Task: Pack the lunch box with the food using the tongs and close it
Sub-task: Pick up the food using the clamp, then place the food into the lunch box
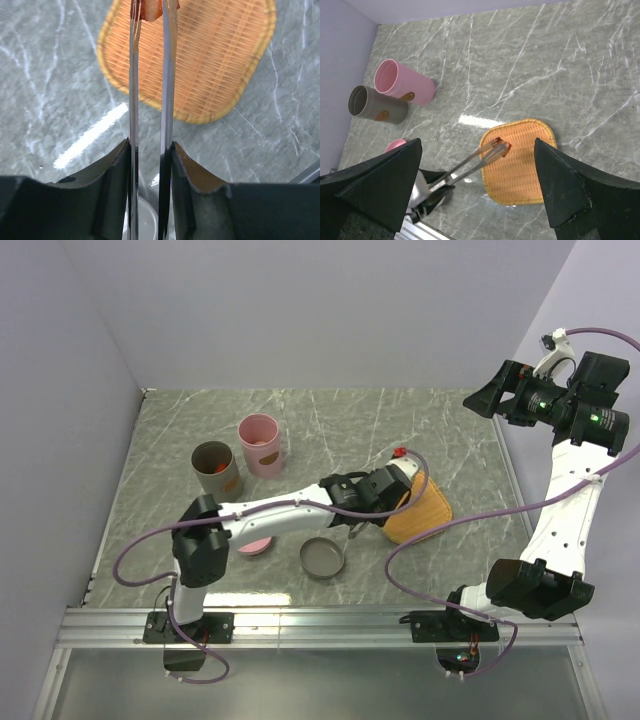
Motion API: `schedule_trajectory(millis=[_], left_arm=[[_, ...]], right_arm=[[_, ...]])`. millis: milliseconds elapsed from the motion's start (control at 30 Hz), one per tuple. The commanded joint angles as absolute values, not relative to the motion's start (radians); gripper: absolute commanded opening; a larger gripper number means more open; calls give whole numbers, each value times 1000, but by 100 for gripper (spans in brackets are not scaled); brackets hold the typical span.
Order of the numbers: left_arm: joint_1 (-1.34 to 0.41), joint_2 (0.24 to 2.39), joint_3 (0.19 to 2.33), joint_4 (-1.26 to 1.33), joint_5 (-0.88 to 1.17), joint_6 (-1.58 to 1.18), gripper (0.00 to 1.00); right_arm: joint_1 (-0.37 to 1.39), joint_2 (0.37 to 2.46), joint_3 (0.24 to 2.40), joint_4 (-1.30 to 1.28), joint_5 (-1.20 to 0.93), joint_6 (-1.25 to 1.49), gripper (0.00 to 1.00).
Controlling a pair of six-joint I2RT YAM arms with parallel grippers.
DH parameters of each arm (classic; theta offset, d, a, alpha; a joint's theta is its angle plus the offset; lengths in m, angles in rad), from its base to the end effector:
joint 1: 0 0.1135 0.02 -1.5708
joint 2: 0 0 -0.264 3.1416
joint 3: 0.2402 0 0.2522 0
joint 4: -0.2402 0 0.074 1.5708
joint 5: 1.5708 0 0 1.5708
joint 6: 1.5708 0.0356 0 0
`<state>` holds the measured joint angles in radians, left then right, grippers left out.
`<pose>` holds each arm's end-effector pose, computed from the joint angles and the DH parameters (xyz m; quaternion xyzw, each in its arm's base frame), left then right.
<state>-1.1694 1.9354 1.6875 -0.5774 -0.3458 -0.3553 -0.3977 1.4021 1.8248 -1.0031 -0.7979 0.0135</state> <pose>0.1827 -0.3996 0.2792 0.3057 0.8673 -0.1319 0.3701 0.2469 -0.0761 0.4747 -0.0152 0.8314 0.2519 0.4951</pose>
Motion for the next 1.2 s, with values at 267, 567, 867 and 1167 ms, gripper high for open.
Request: schedule_trajectory(millis=[267,567,867,1167], left_arm=[[-1083,1695,1552,-528,-259,-341,39],[-933,1482,1488,-586,-247,-282,40],[-764,1253,1385,-660,-317,-207,41],[-586,1049,1250,-730,-420,-141,40]], right_arm=[[-407,1381,1802,-985,-795,-23,100],[-407,1391,1799,-991,-796,-31,100],[-407,1391,1801,-991,-802,-26,100],[-407,1388,1798,-988,-825,-20,100]])
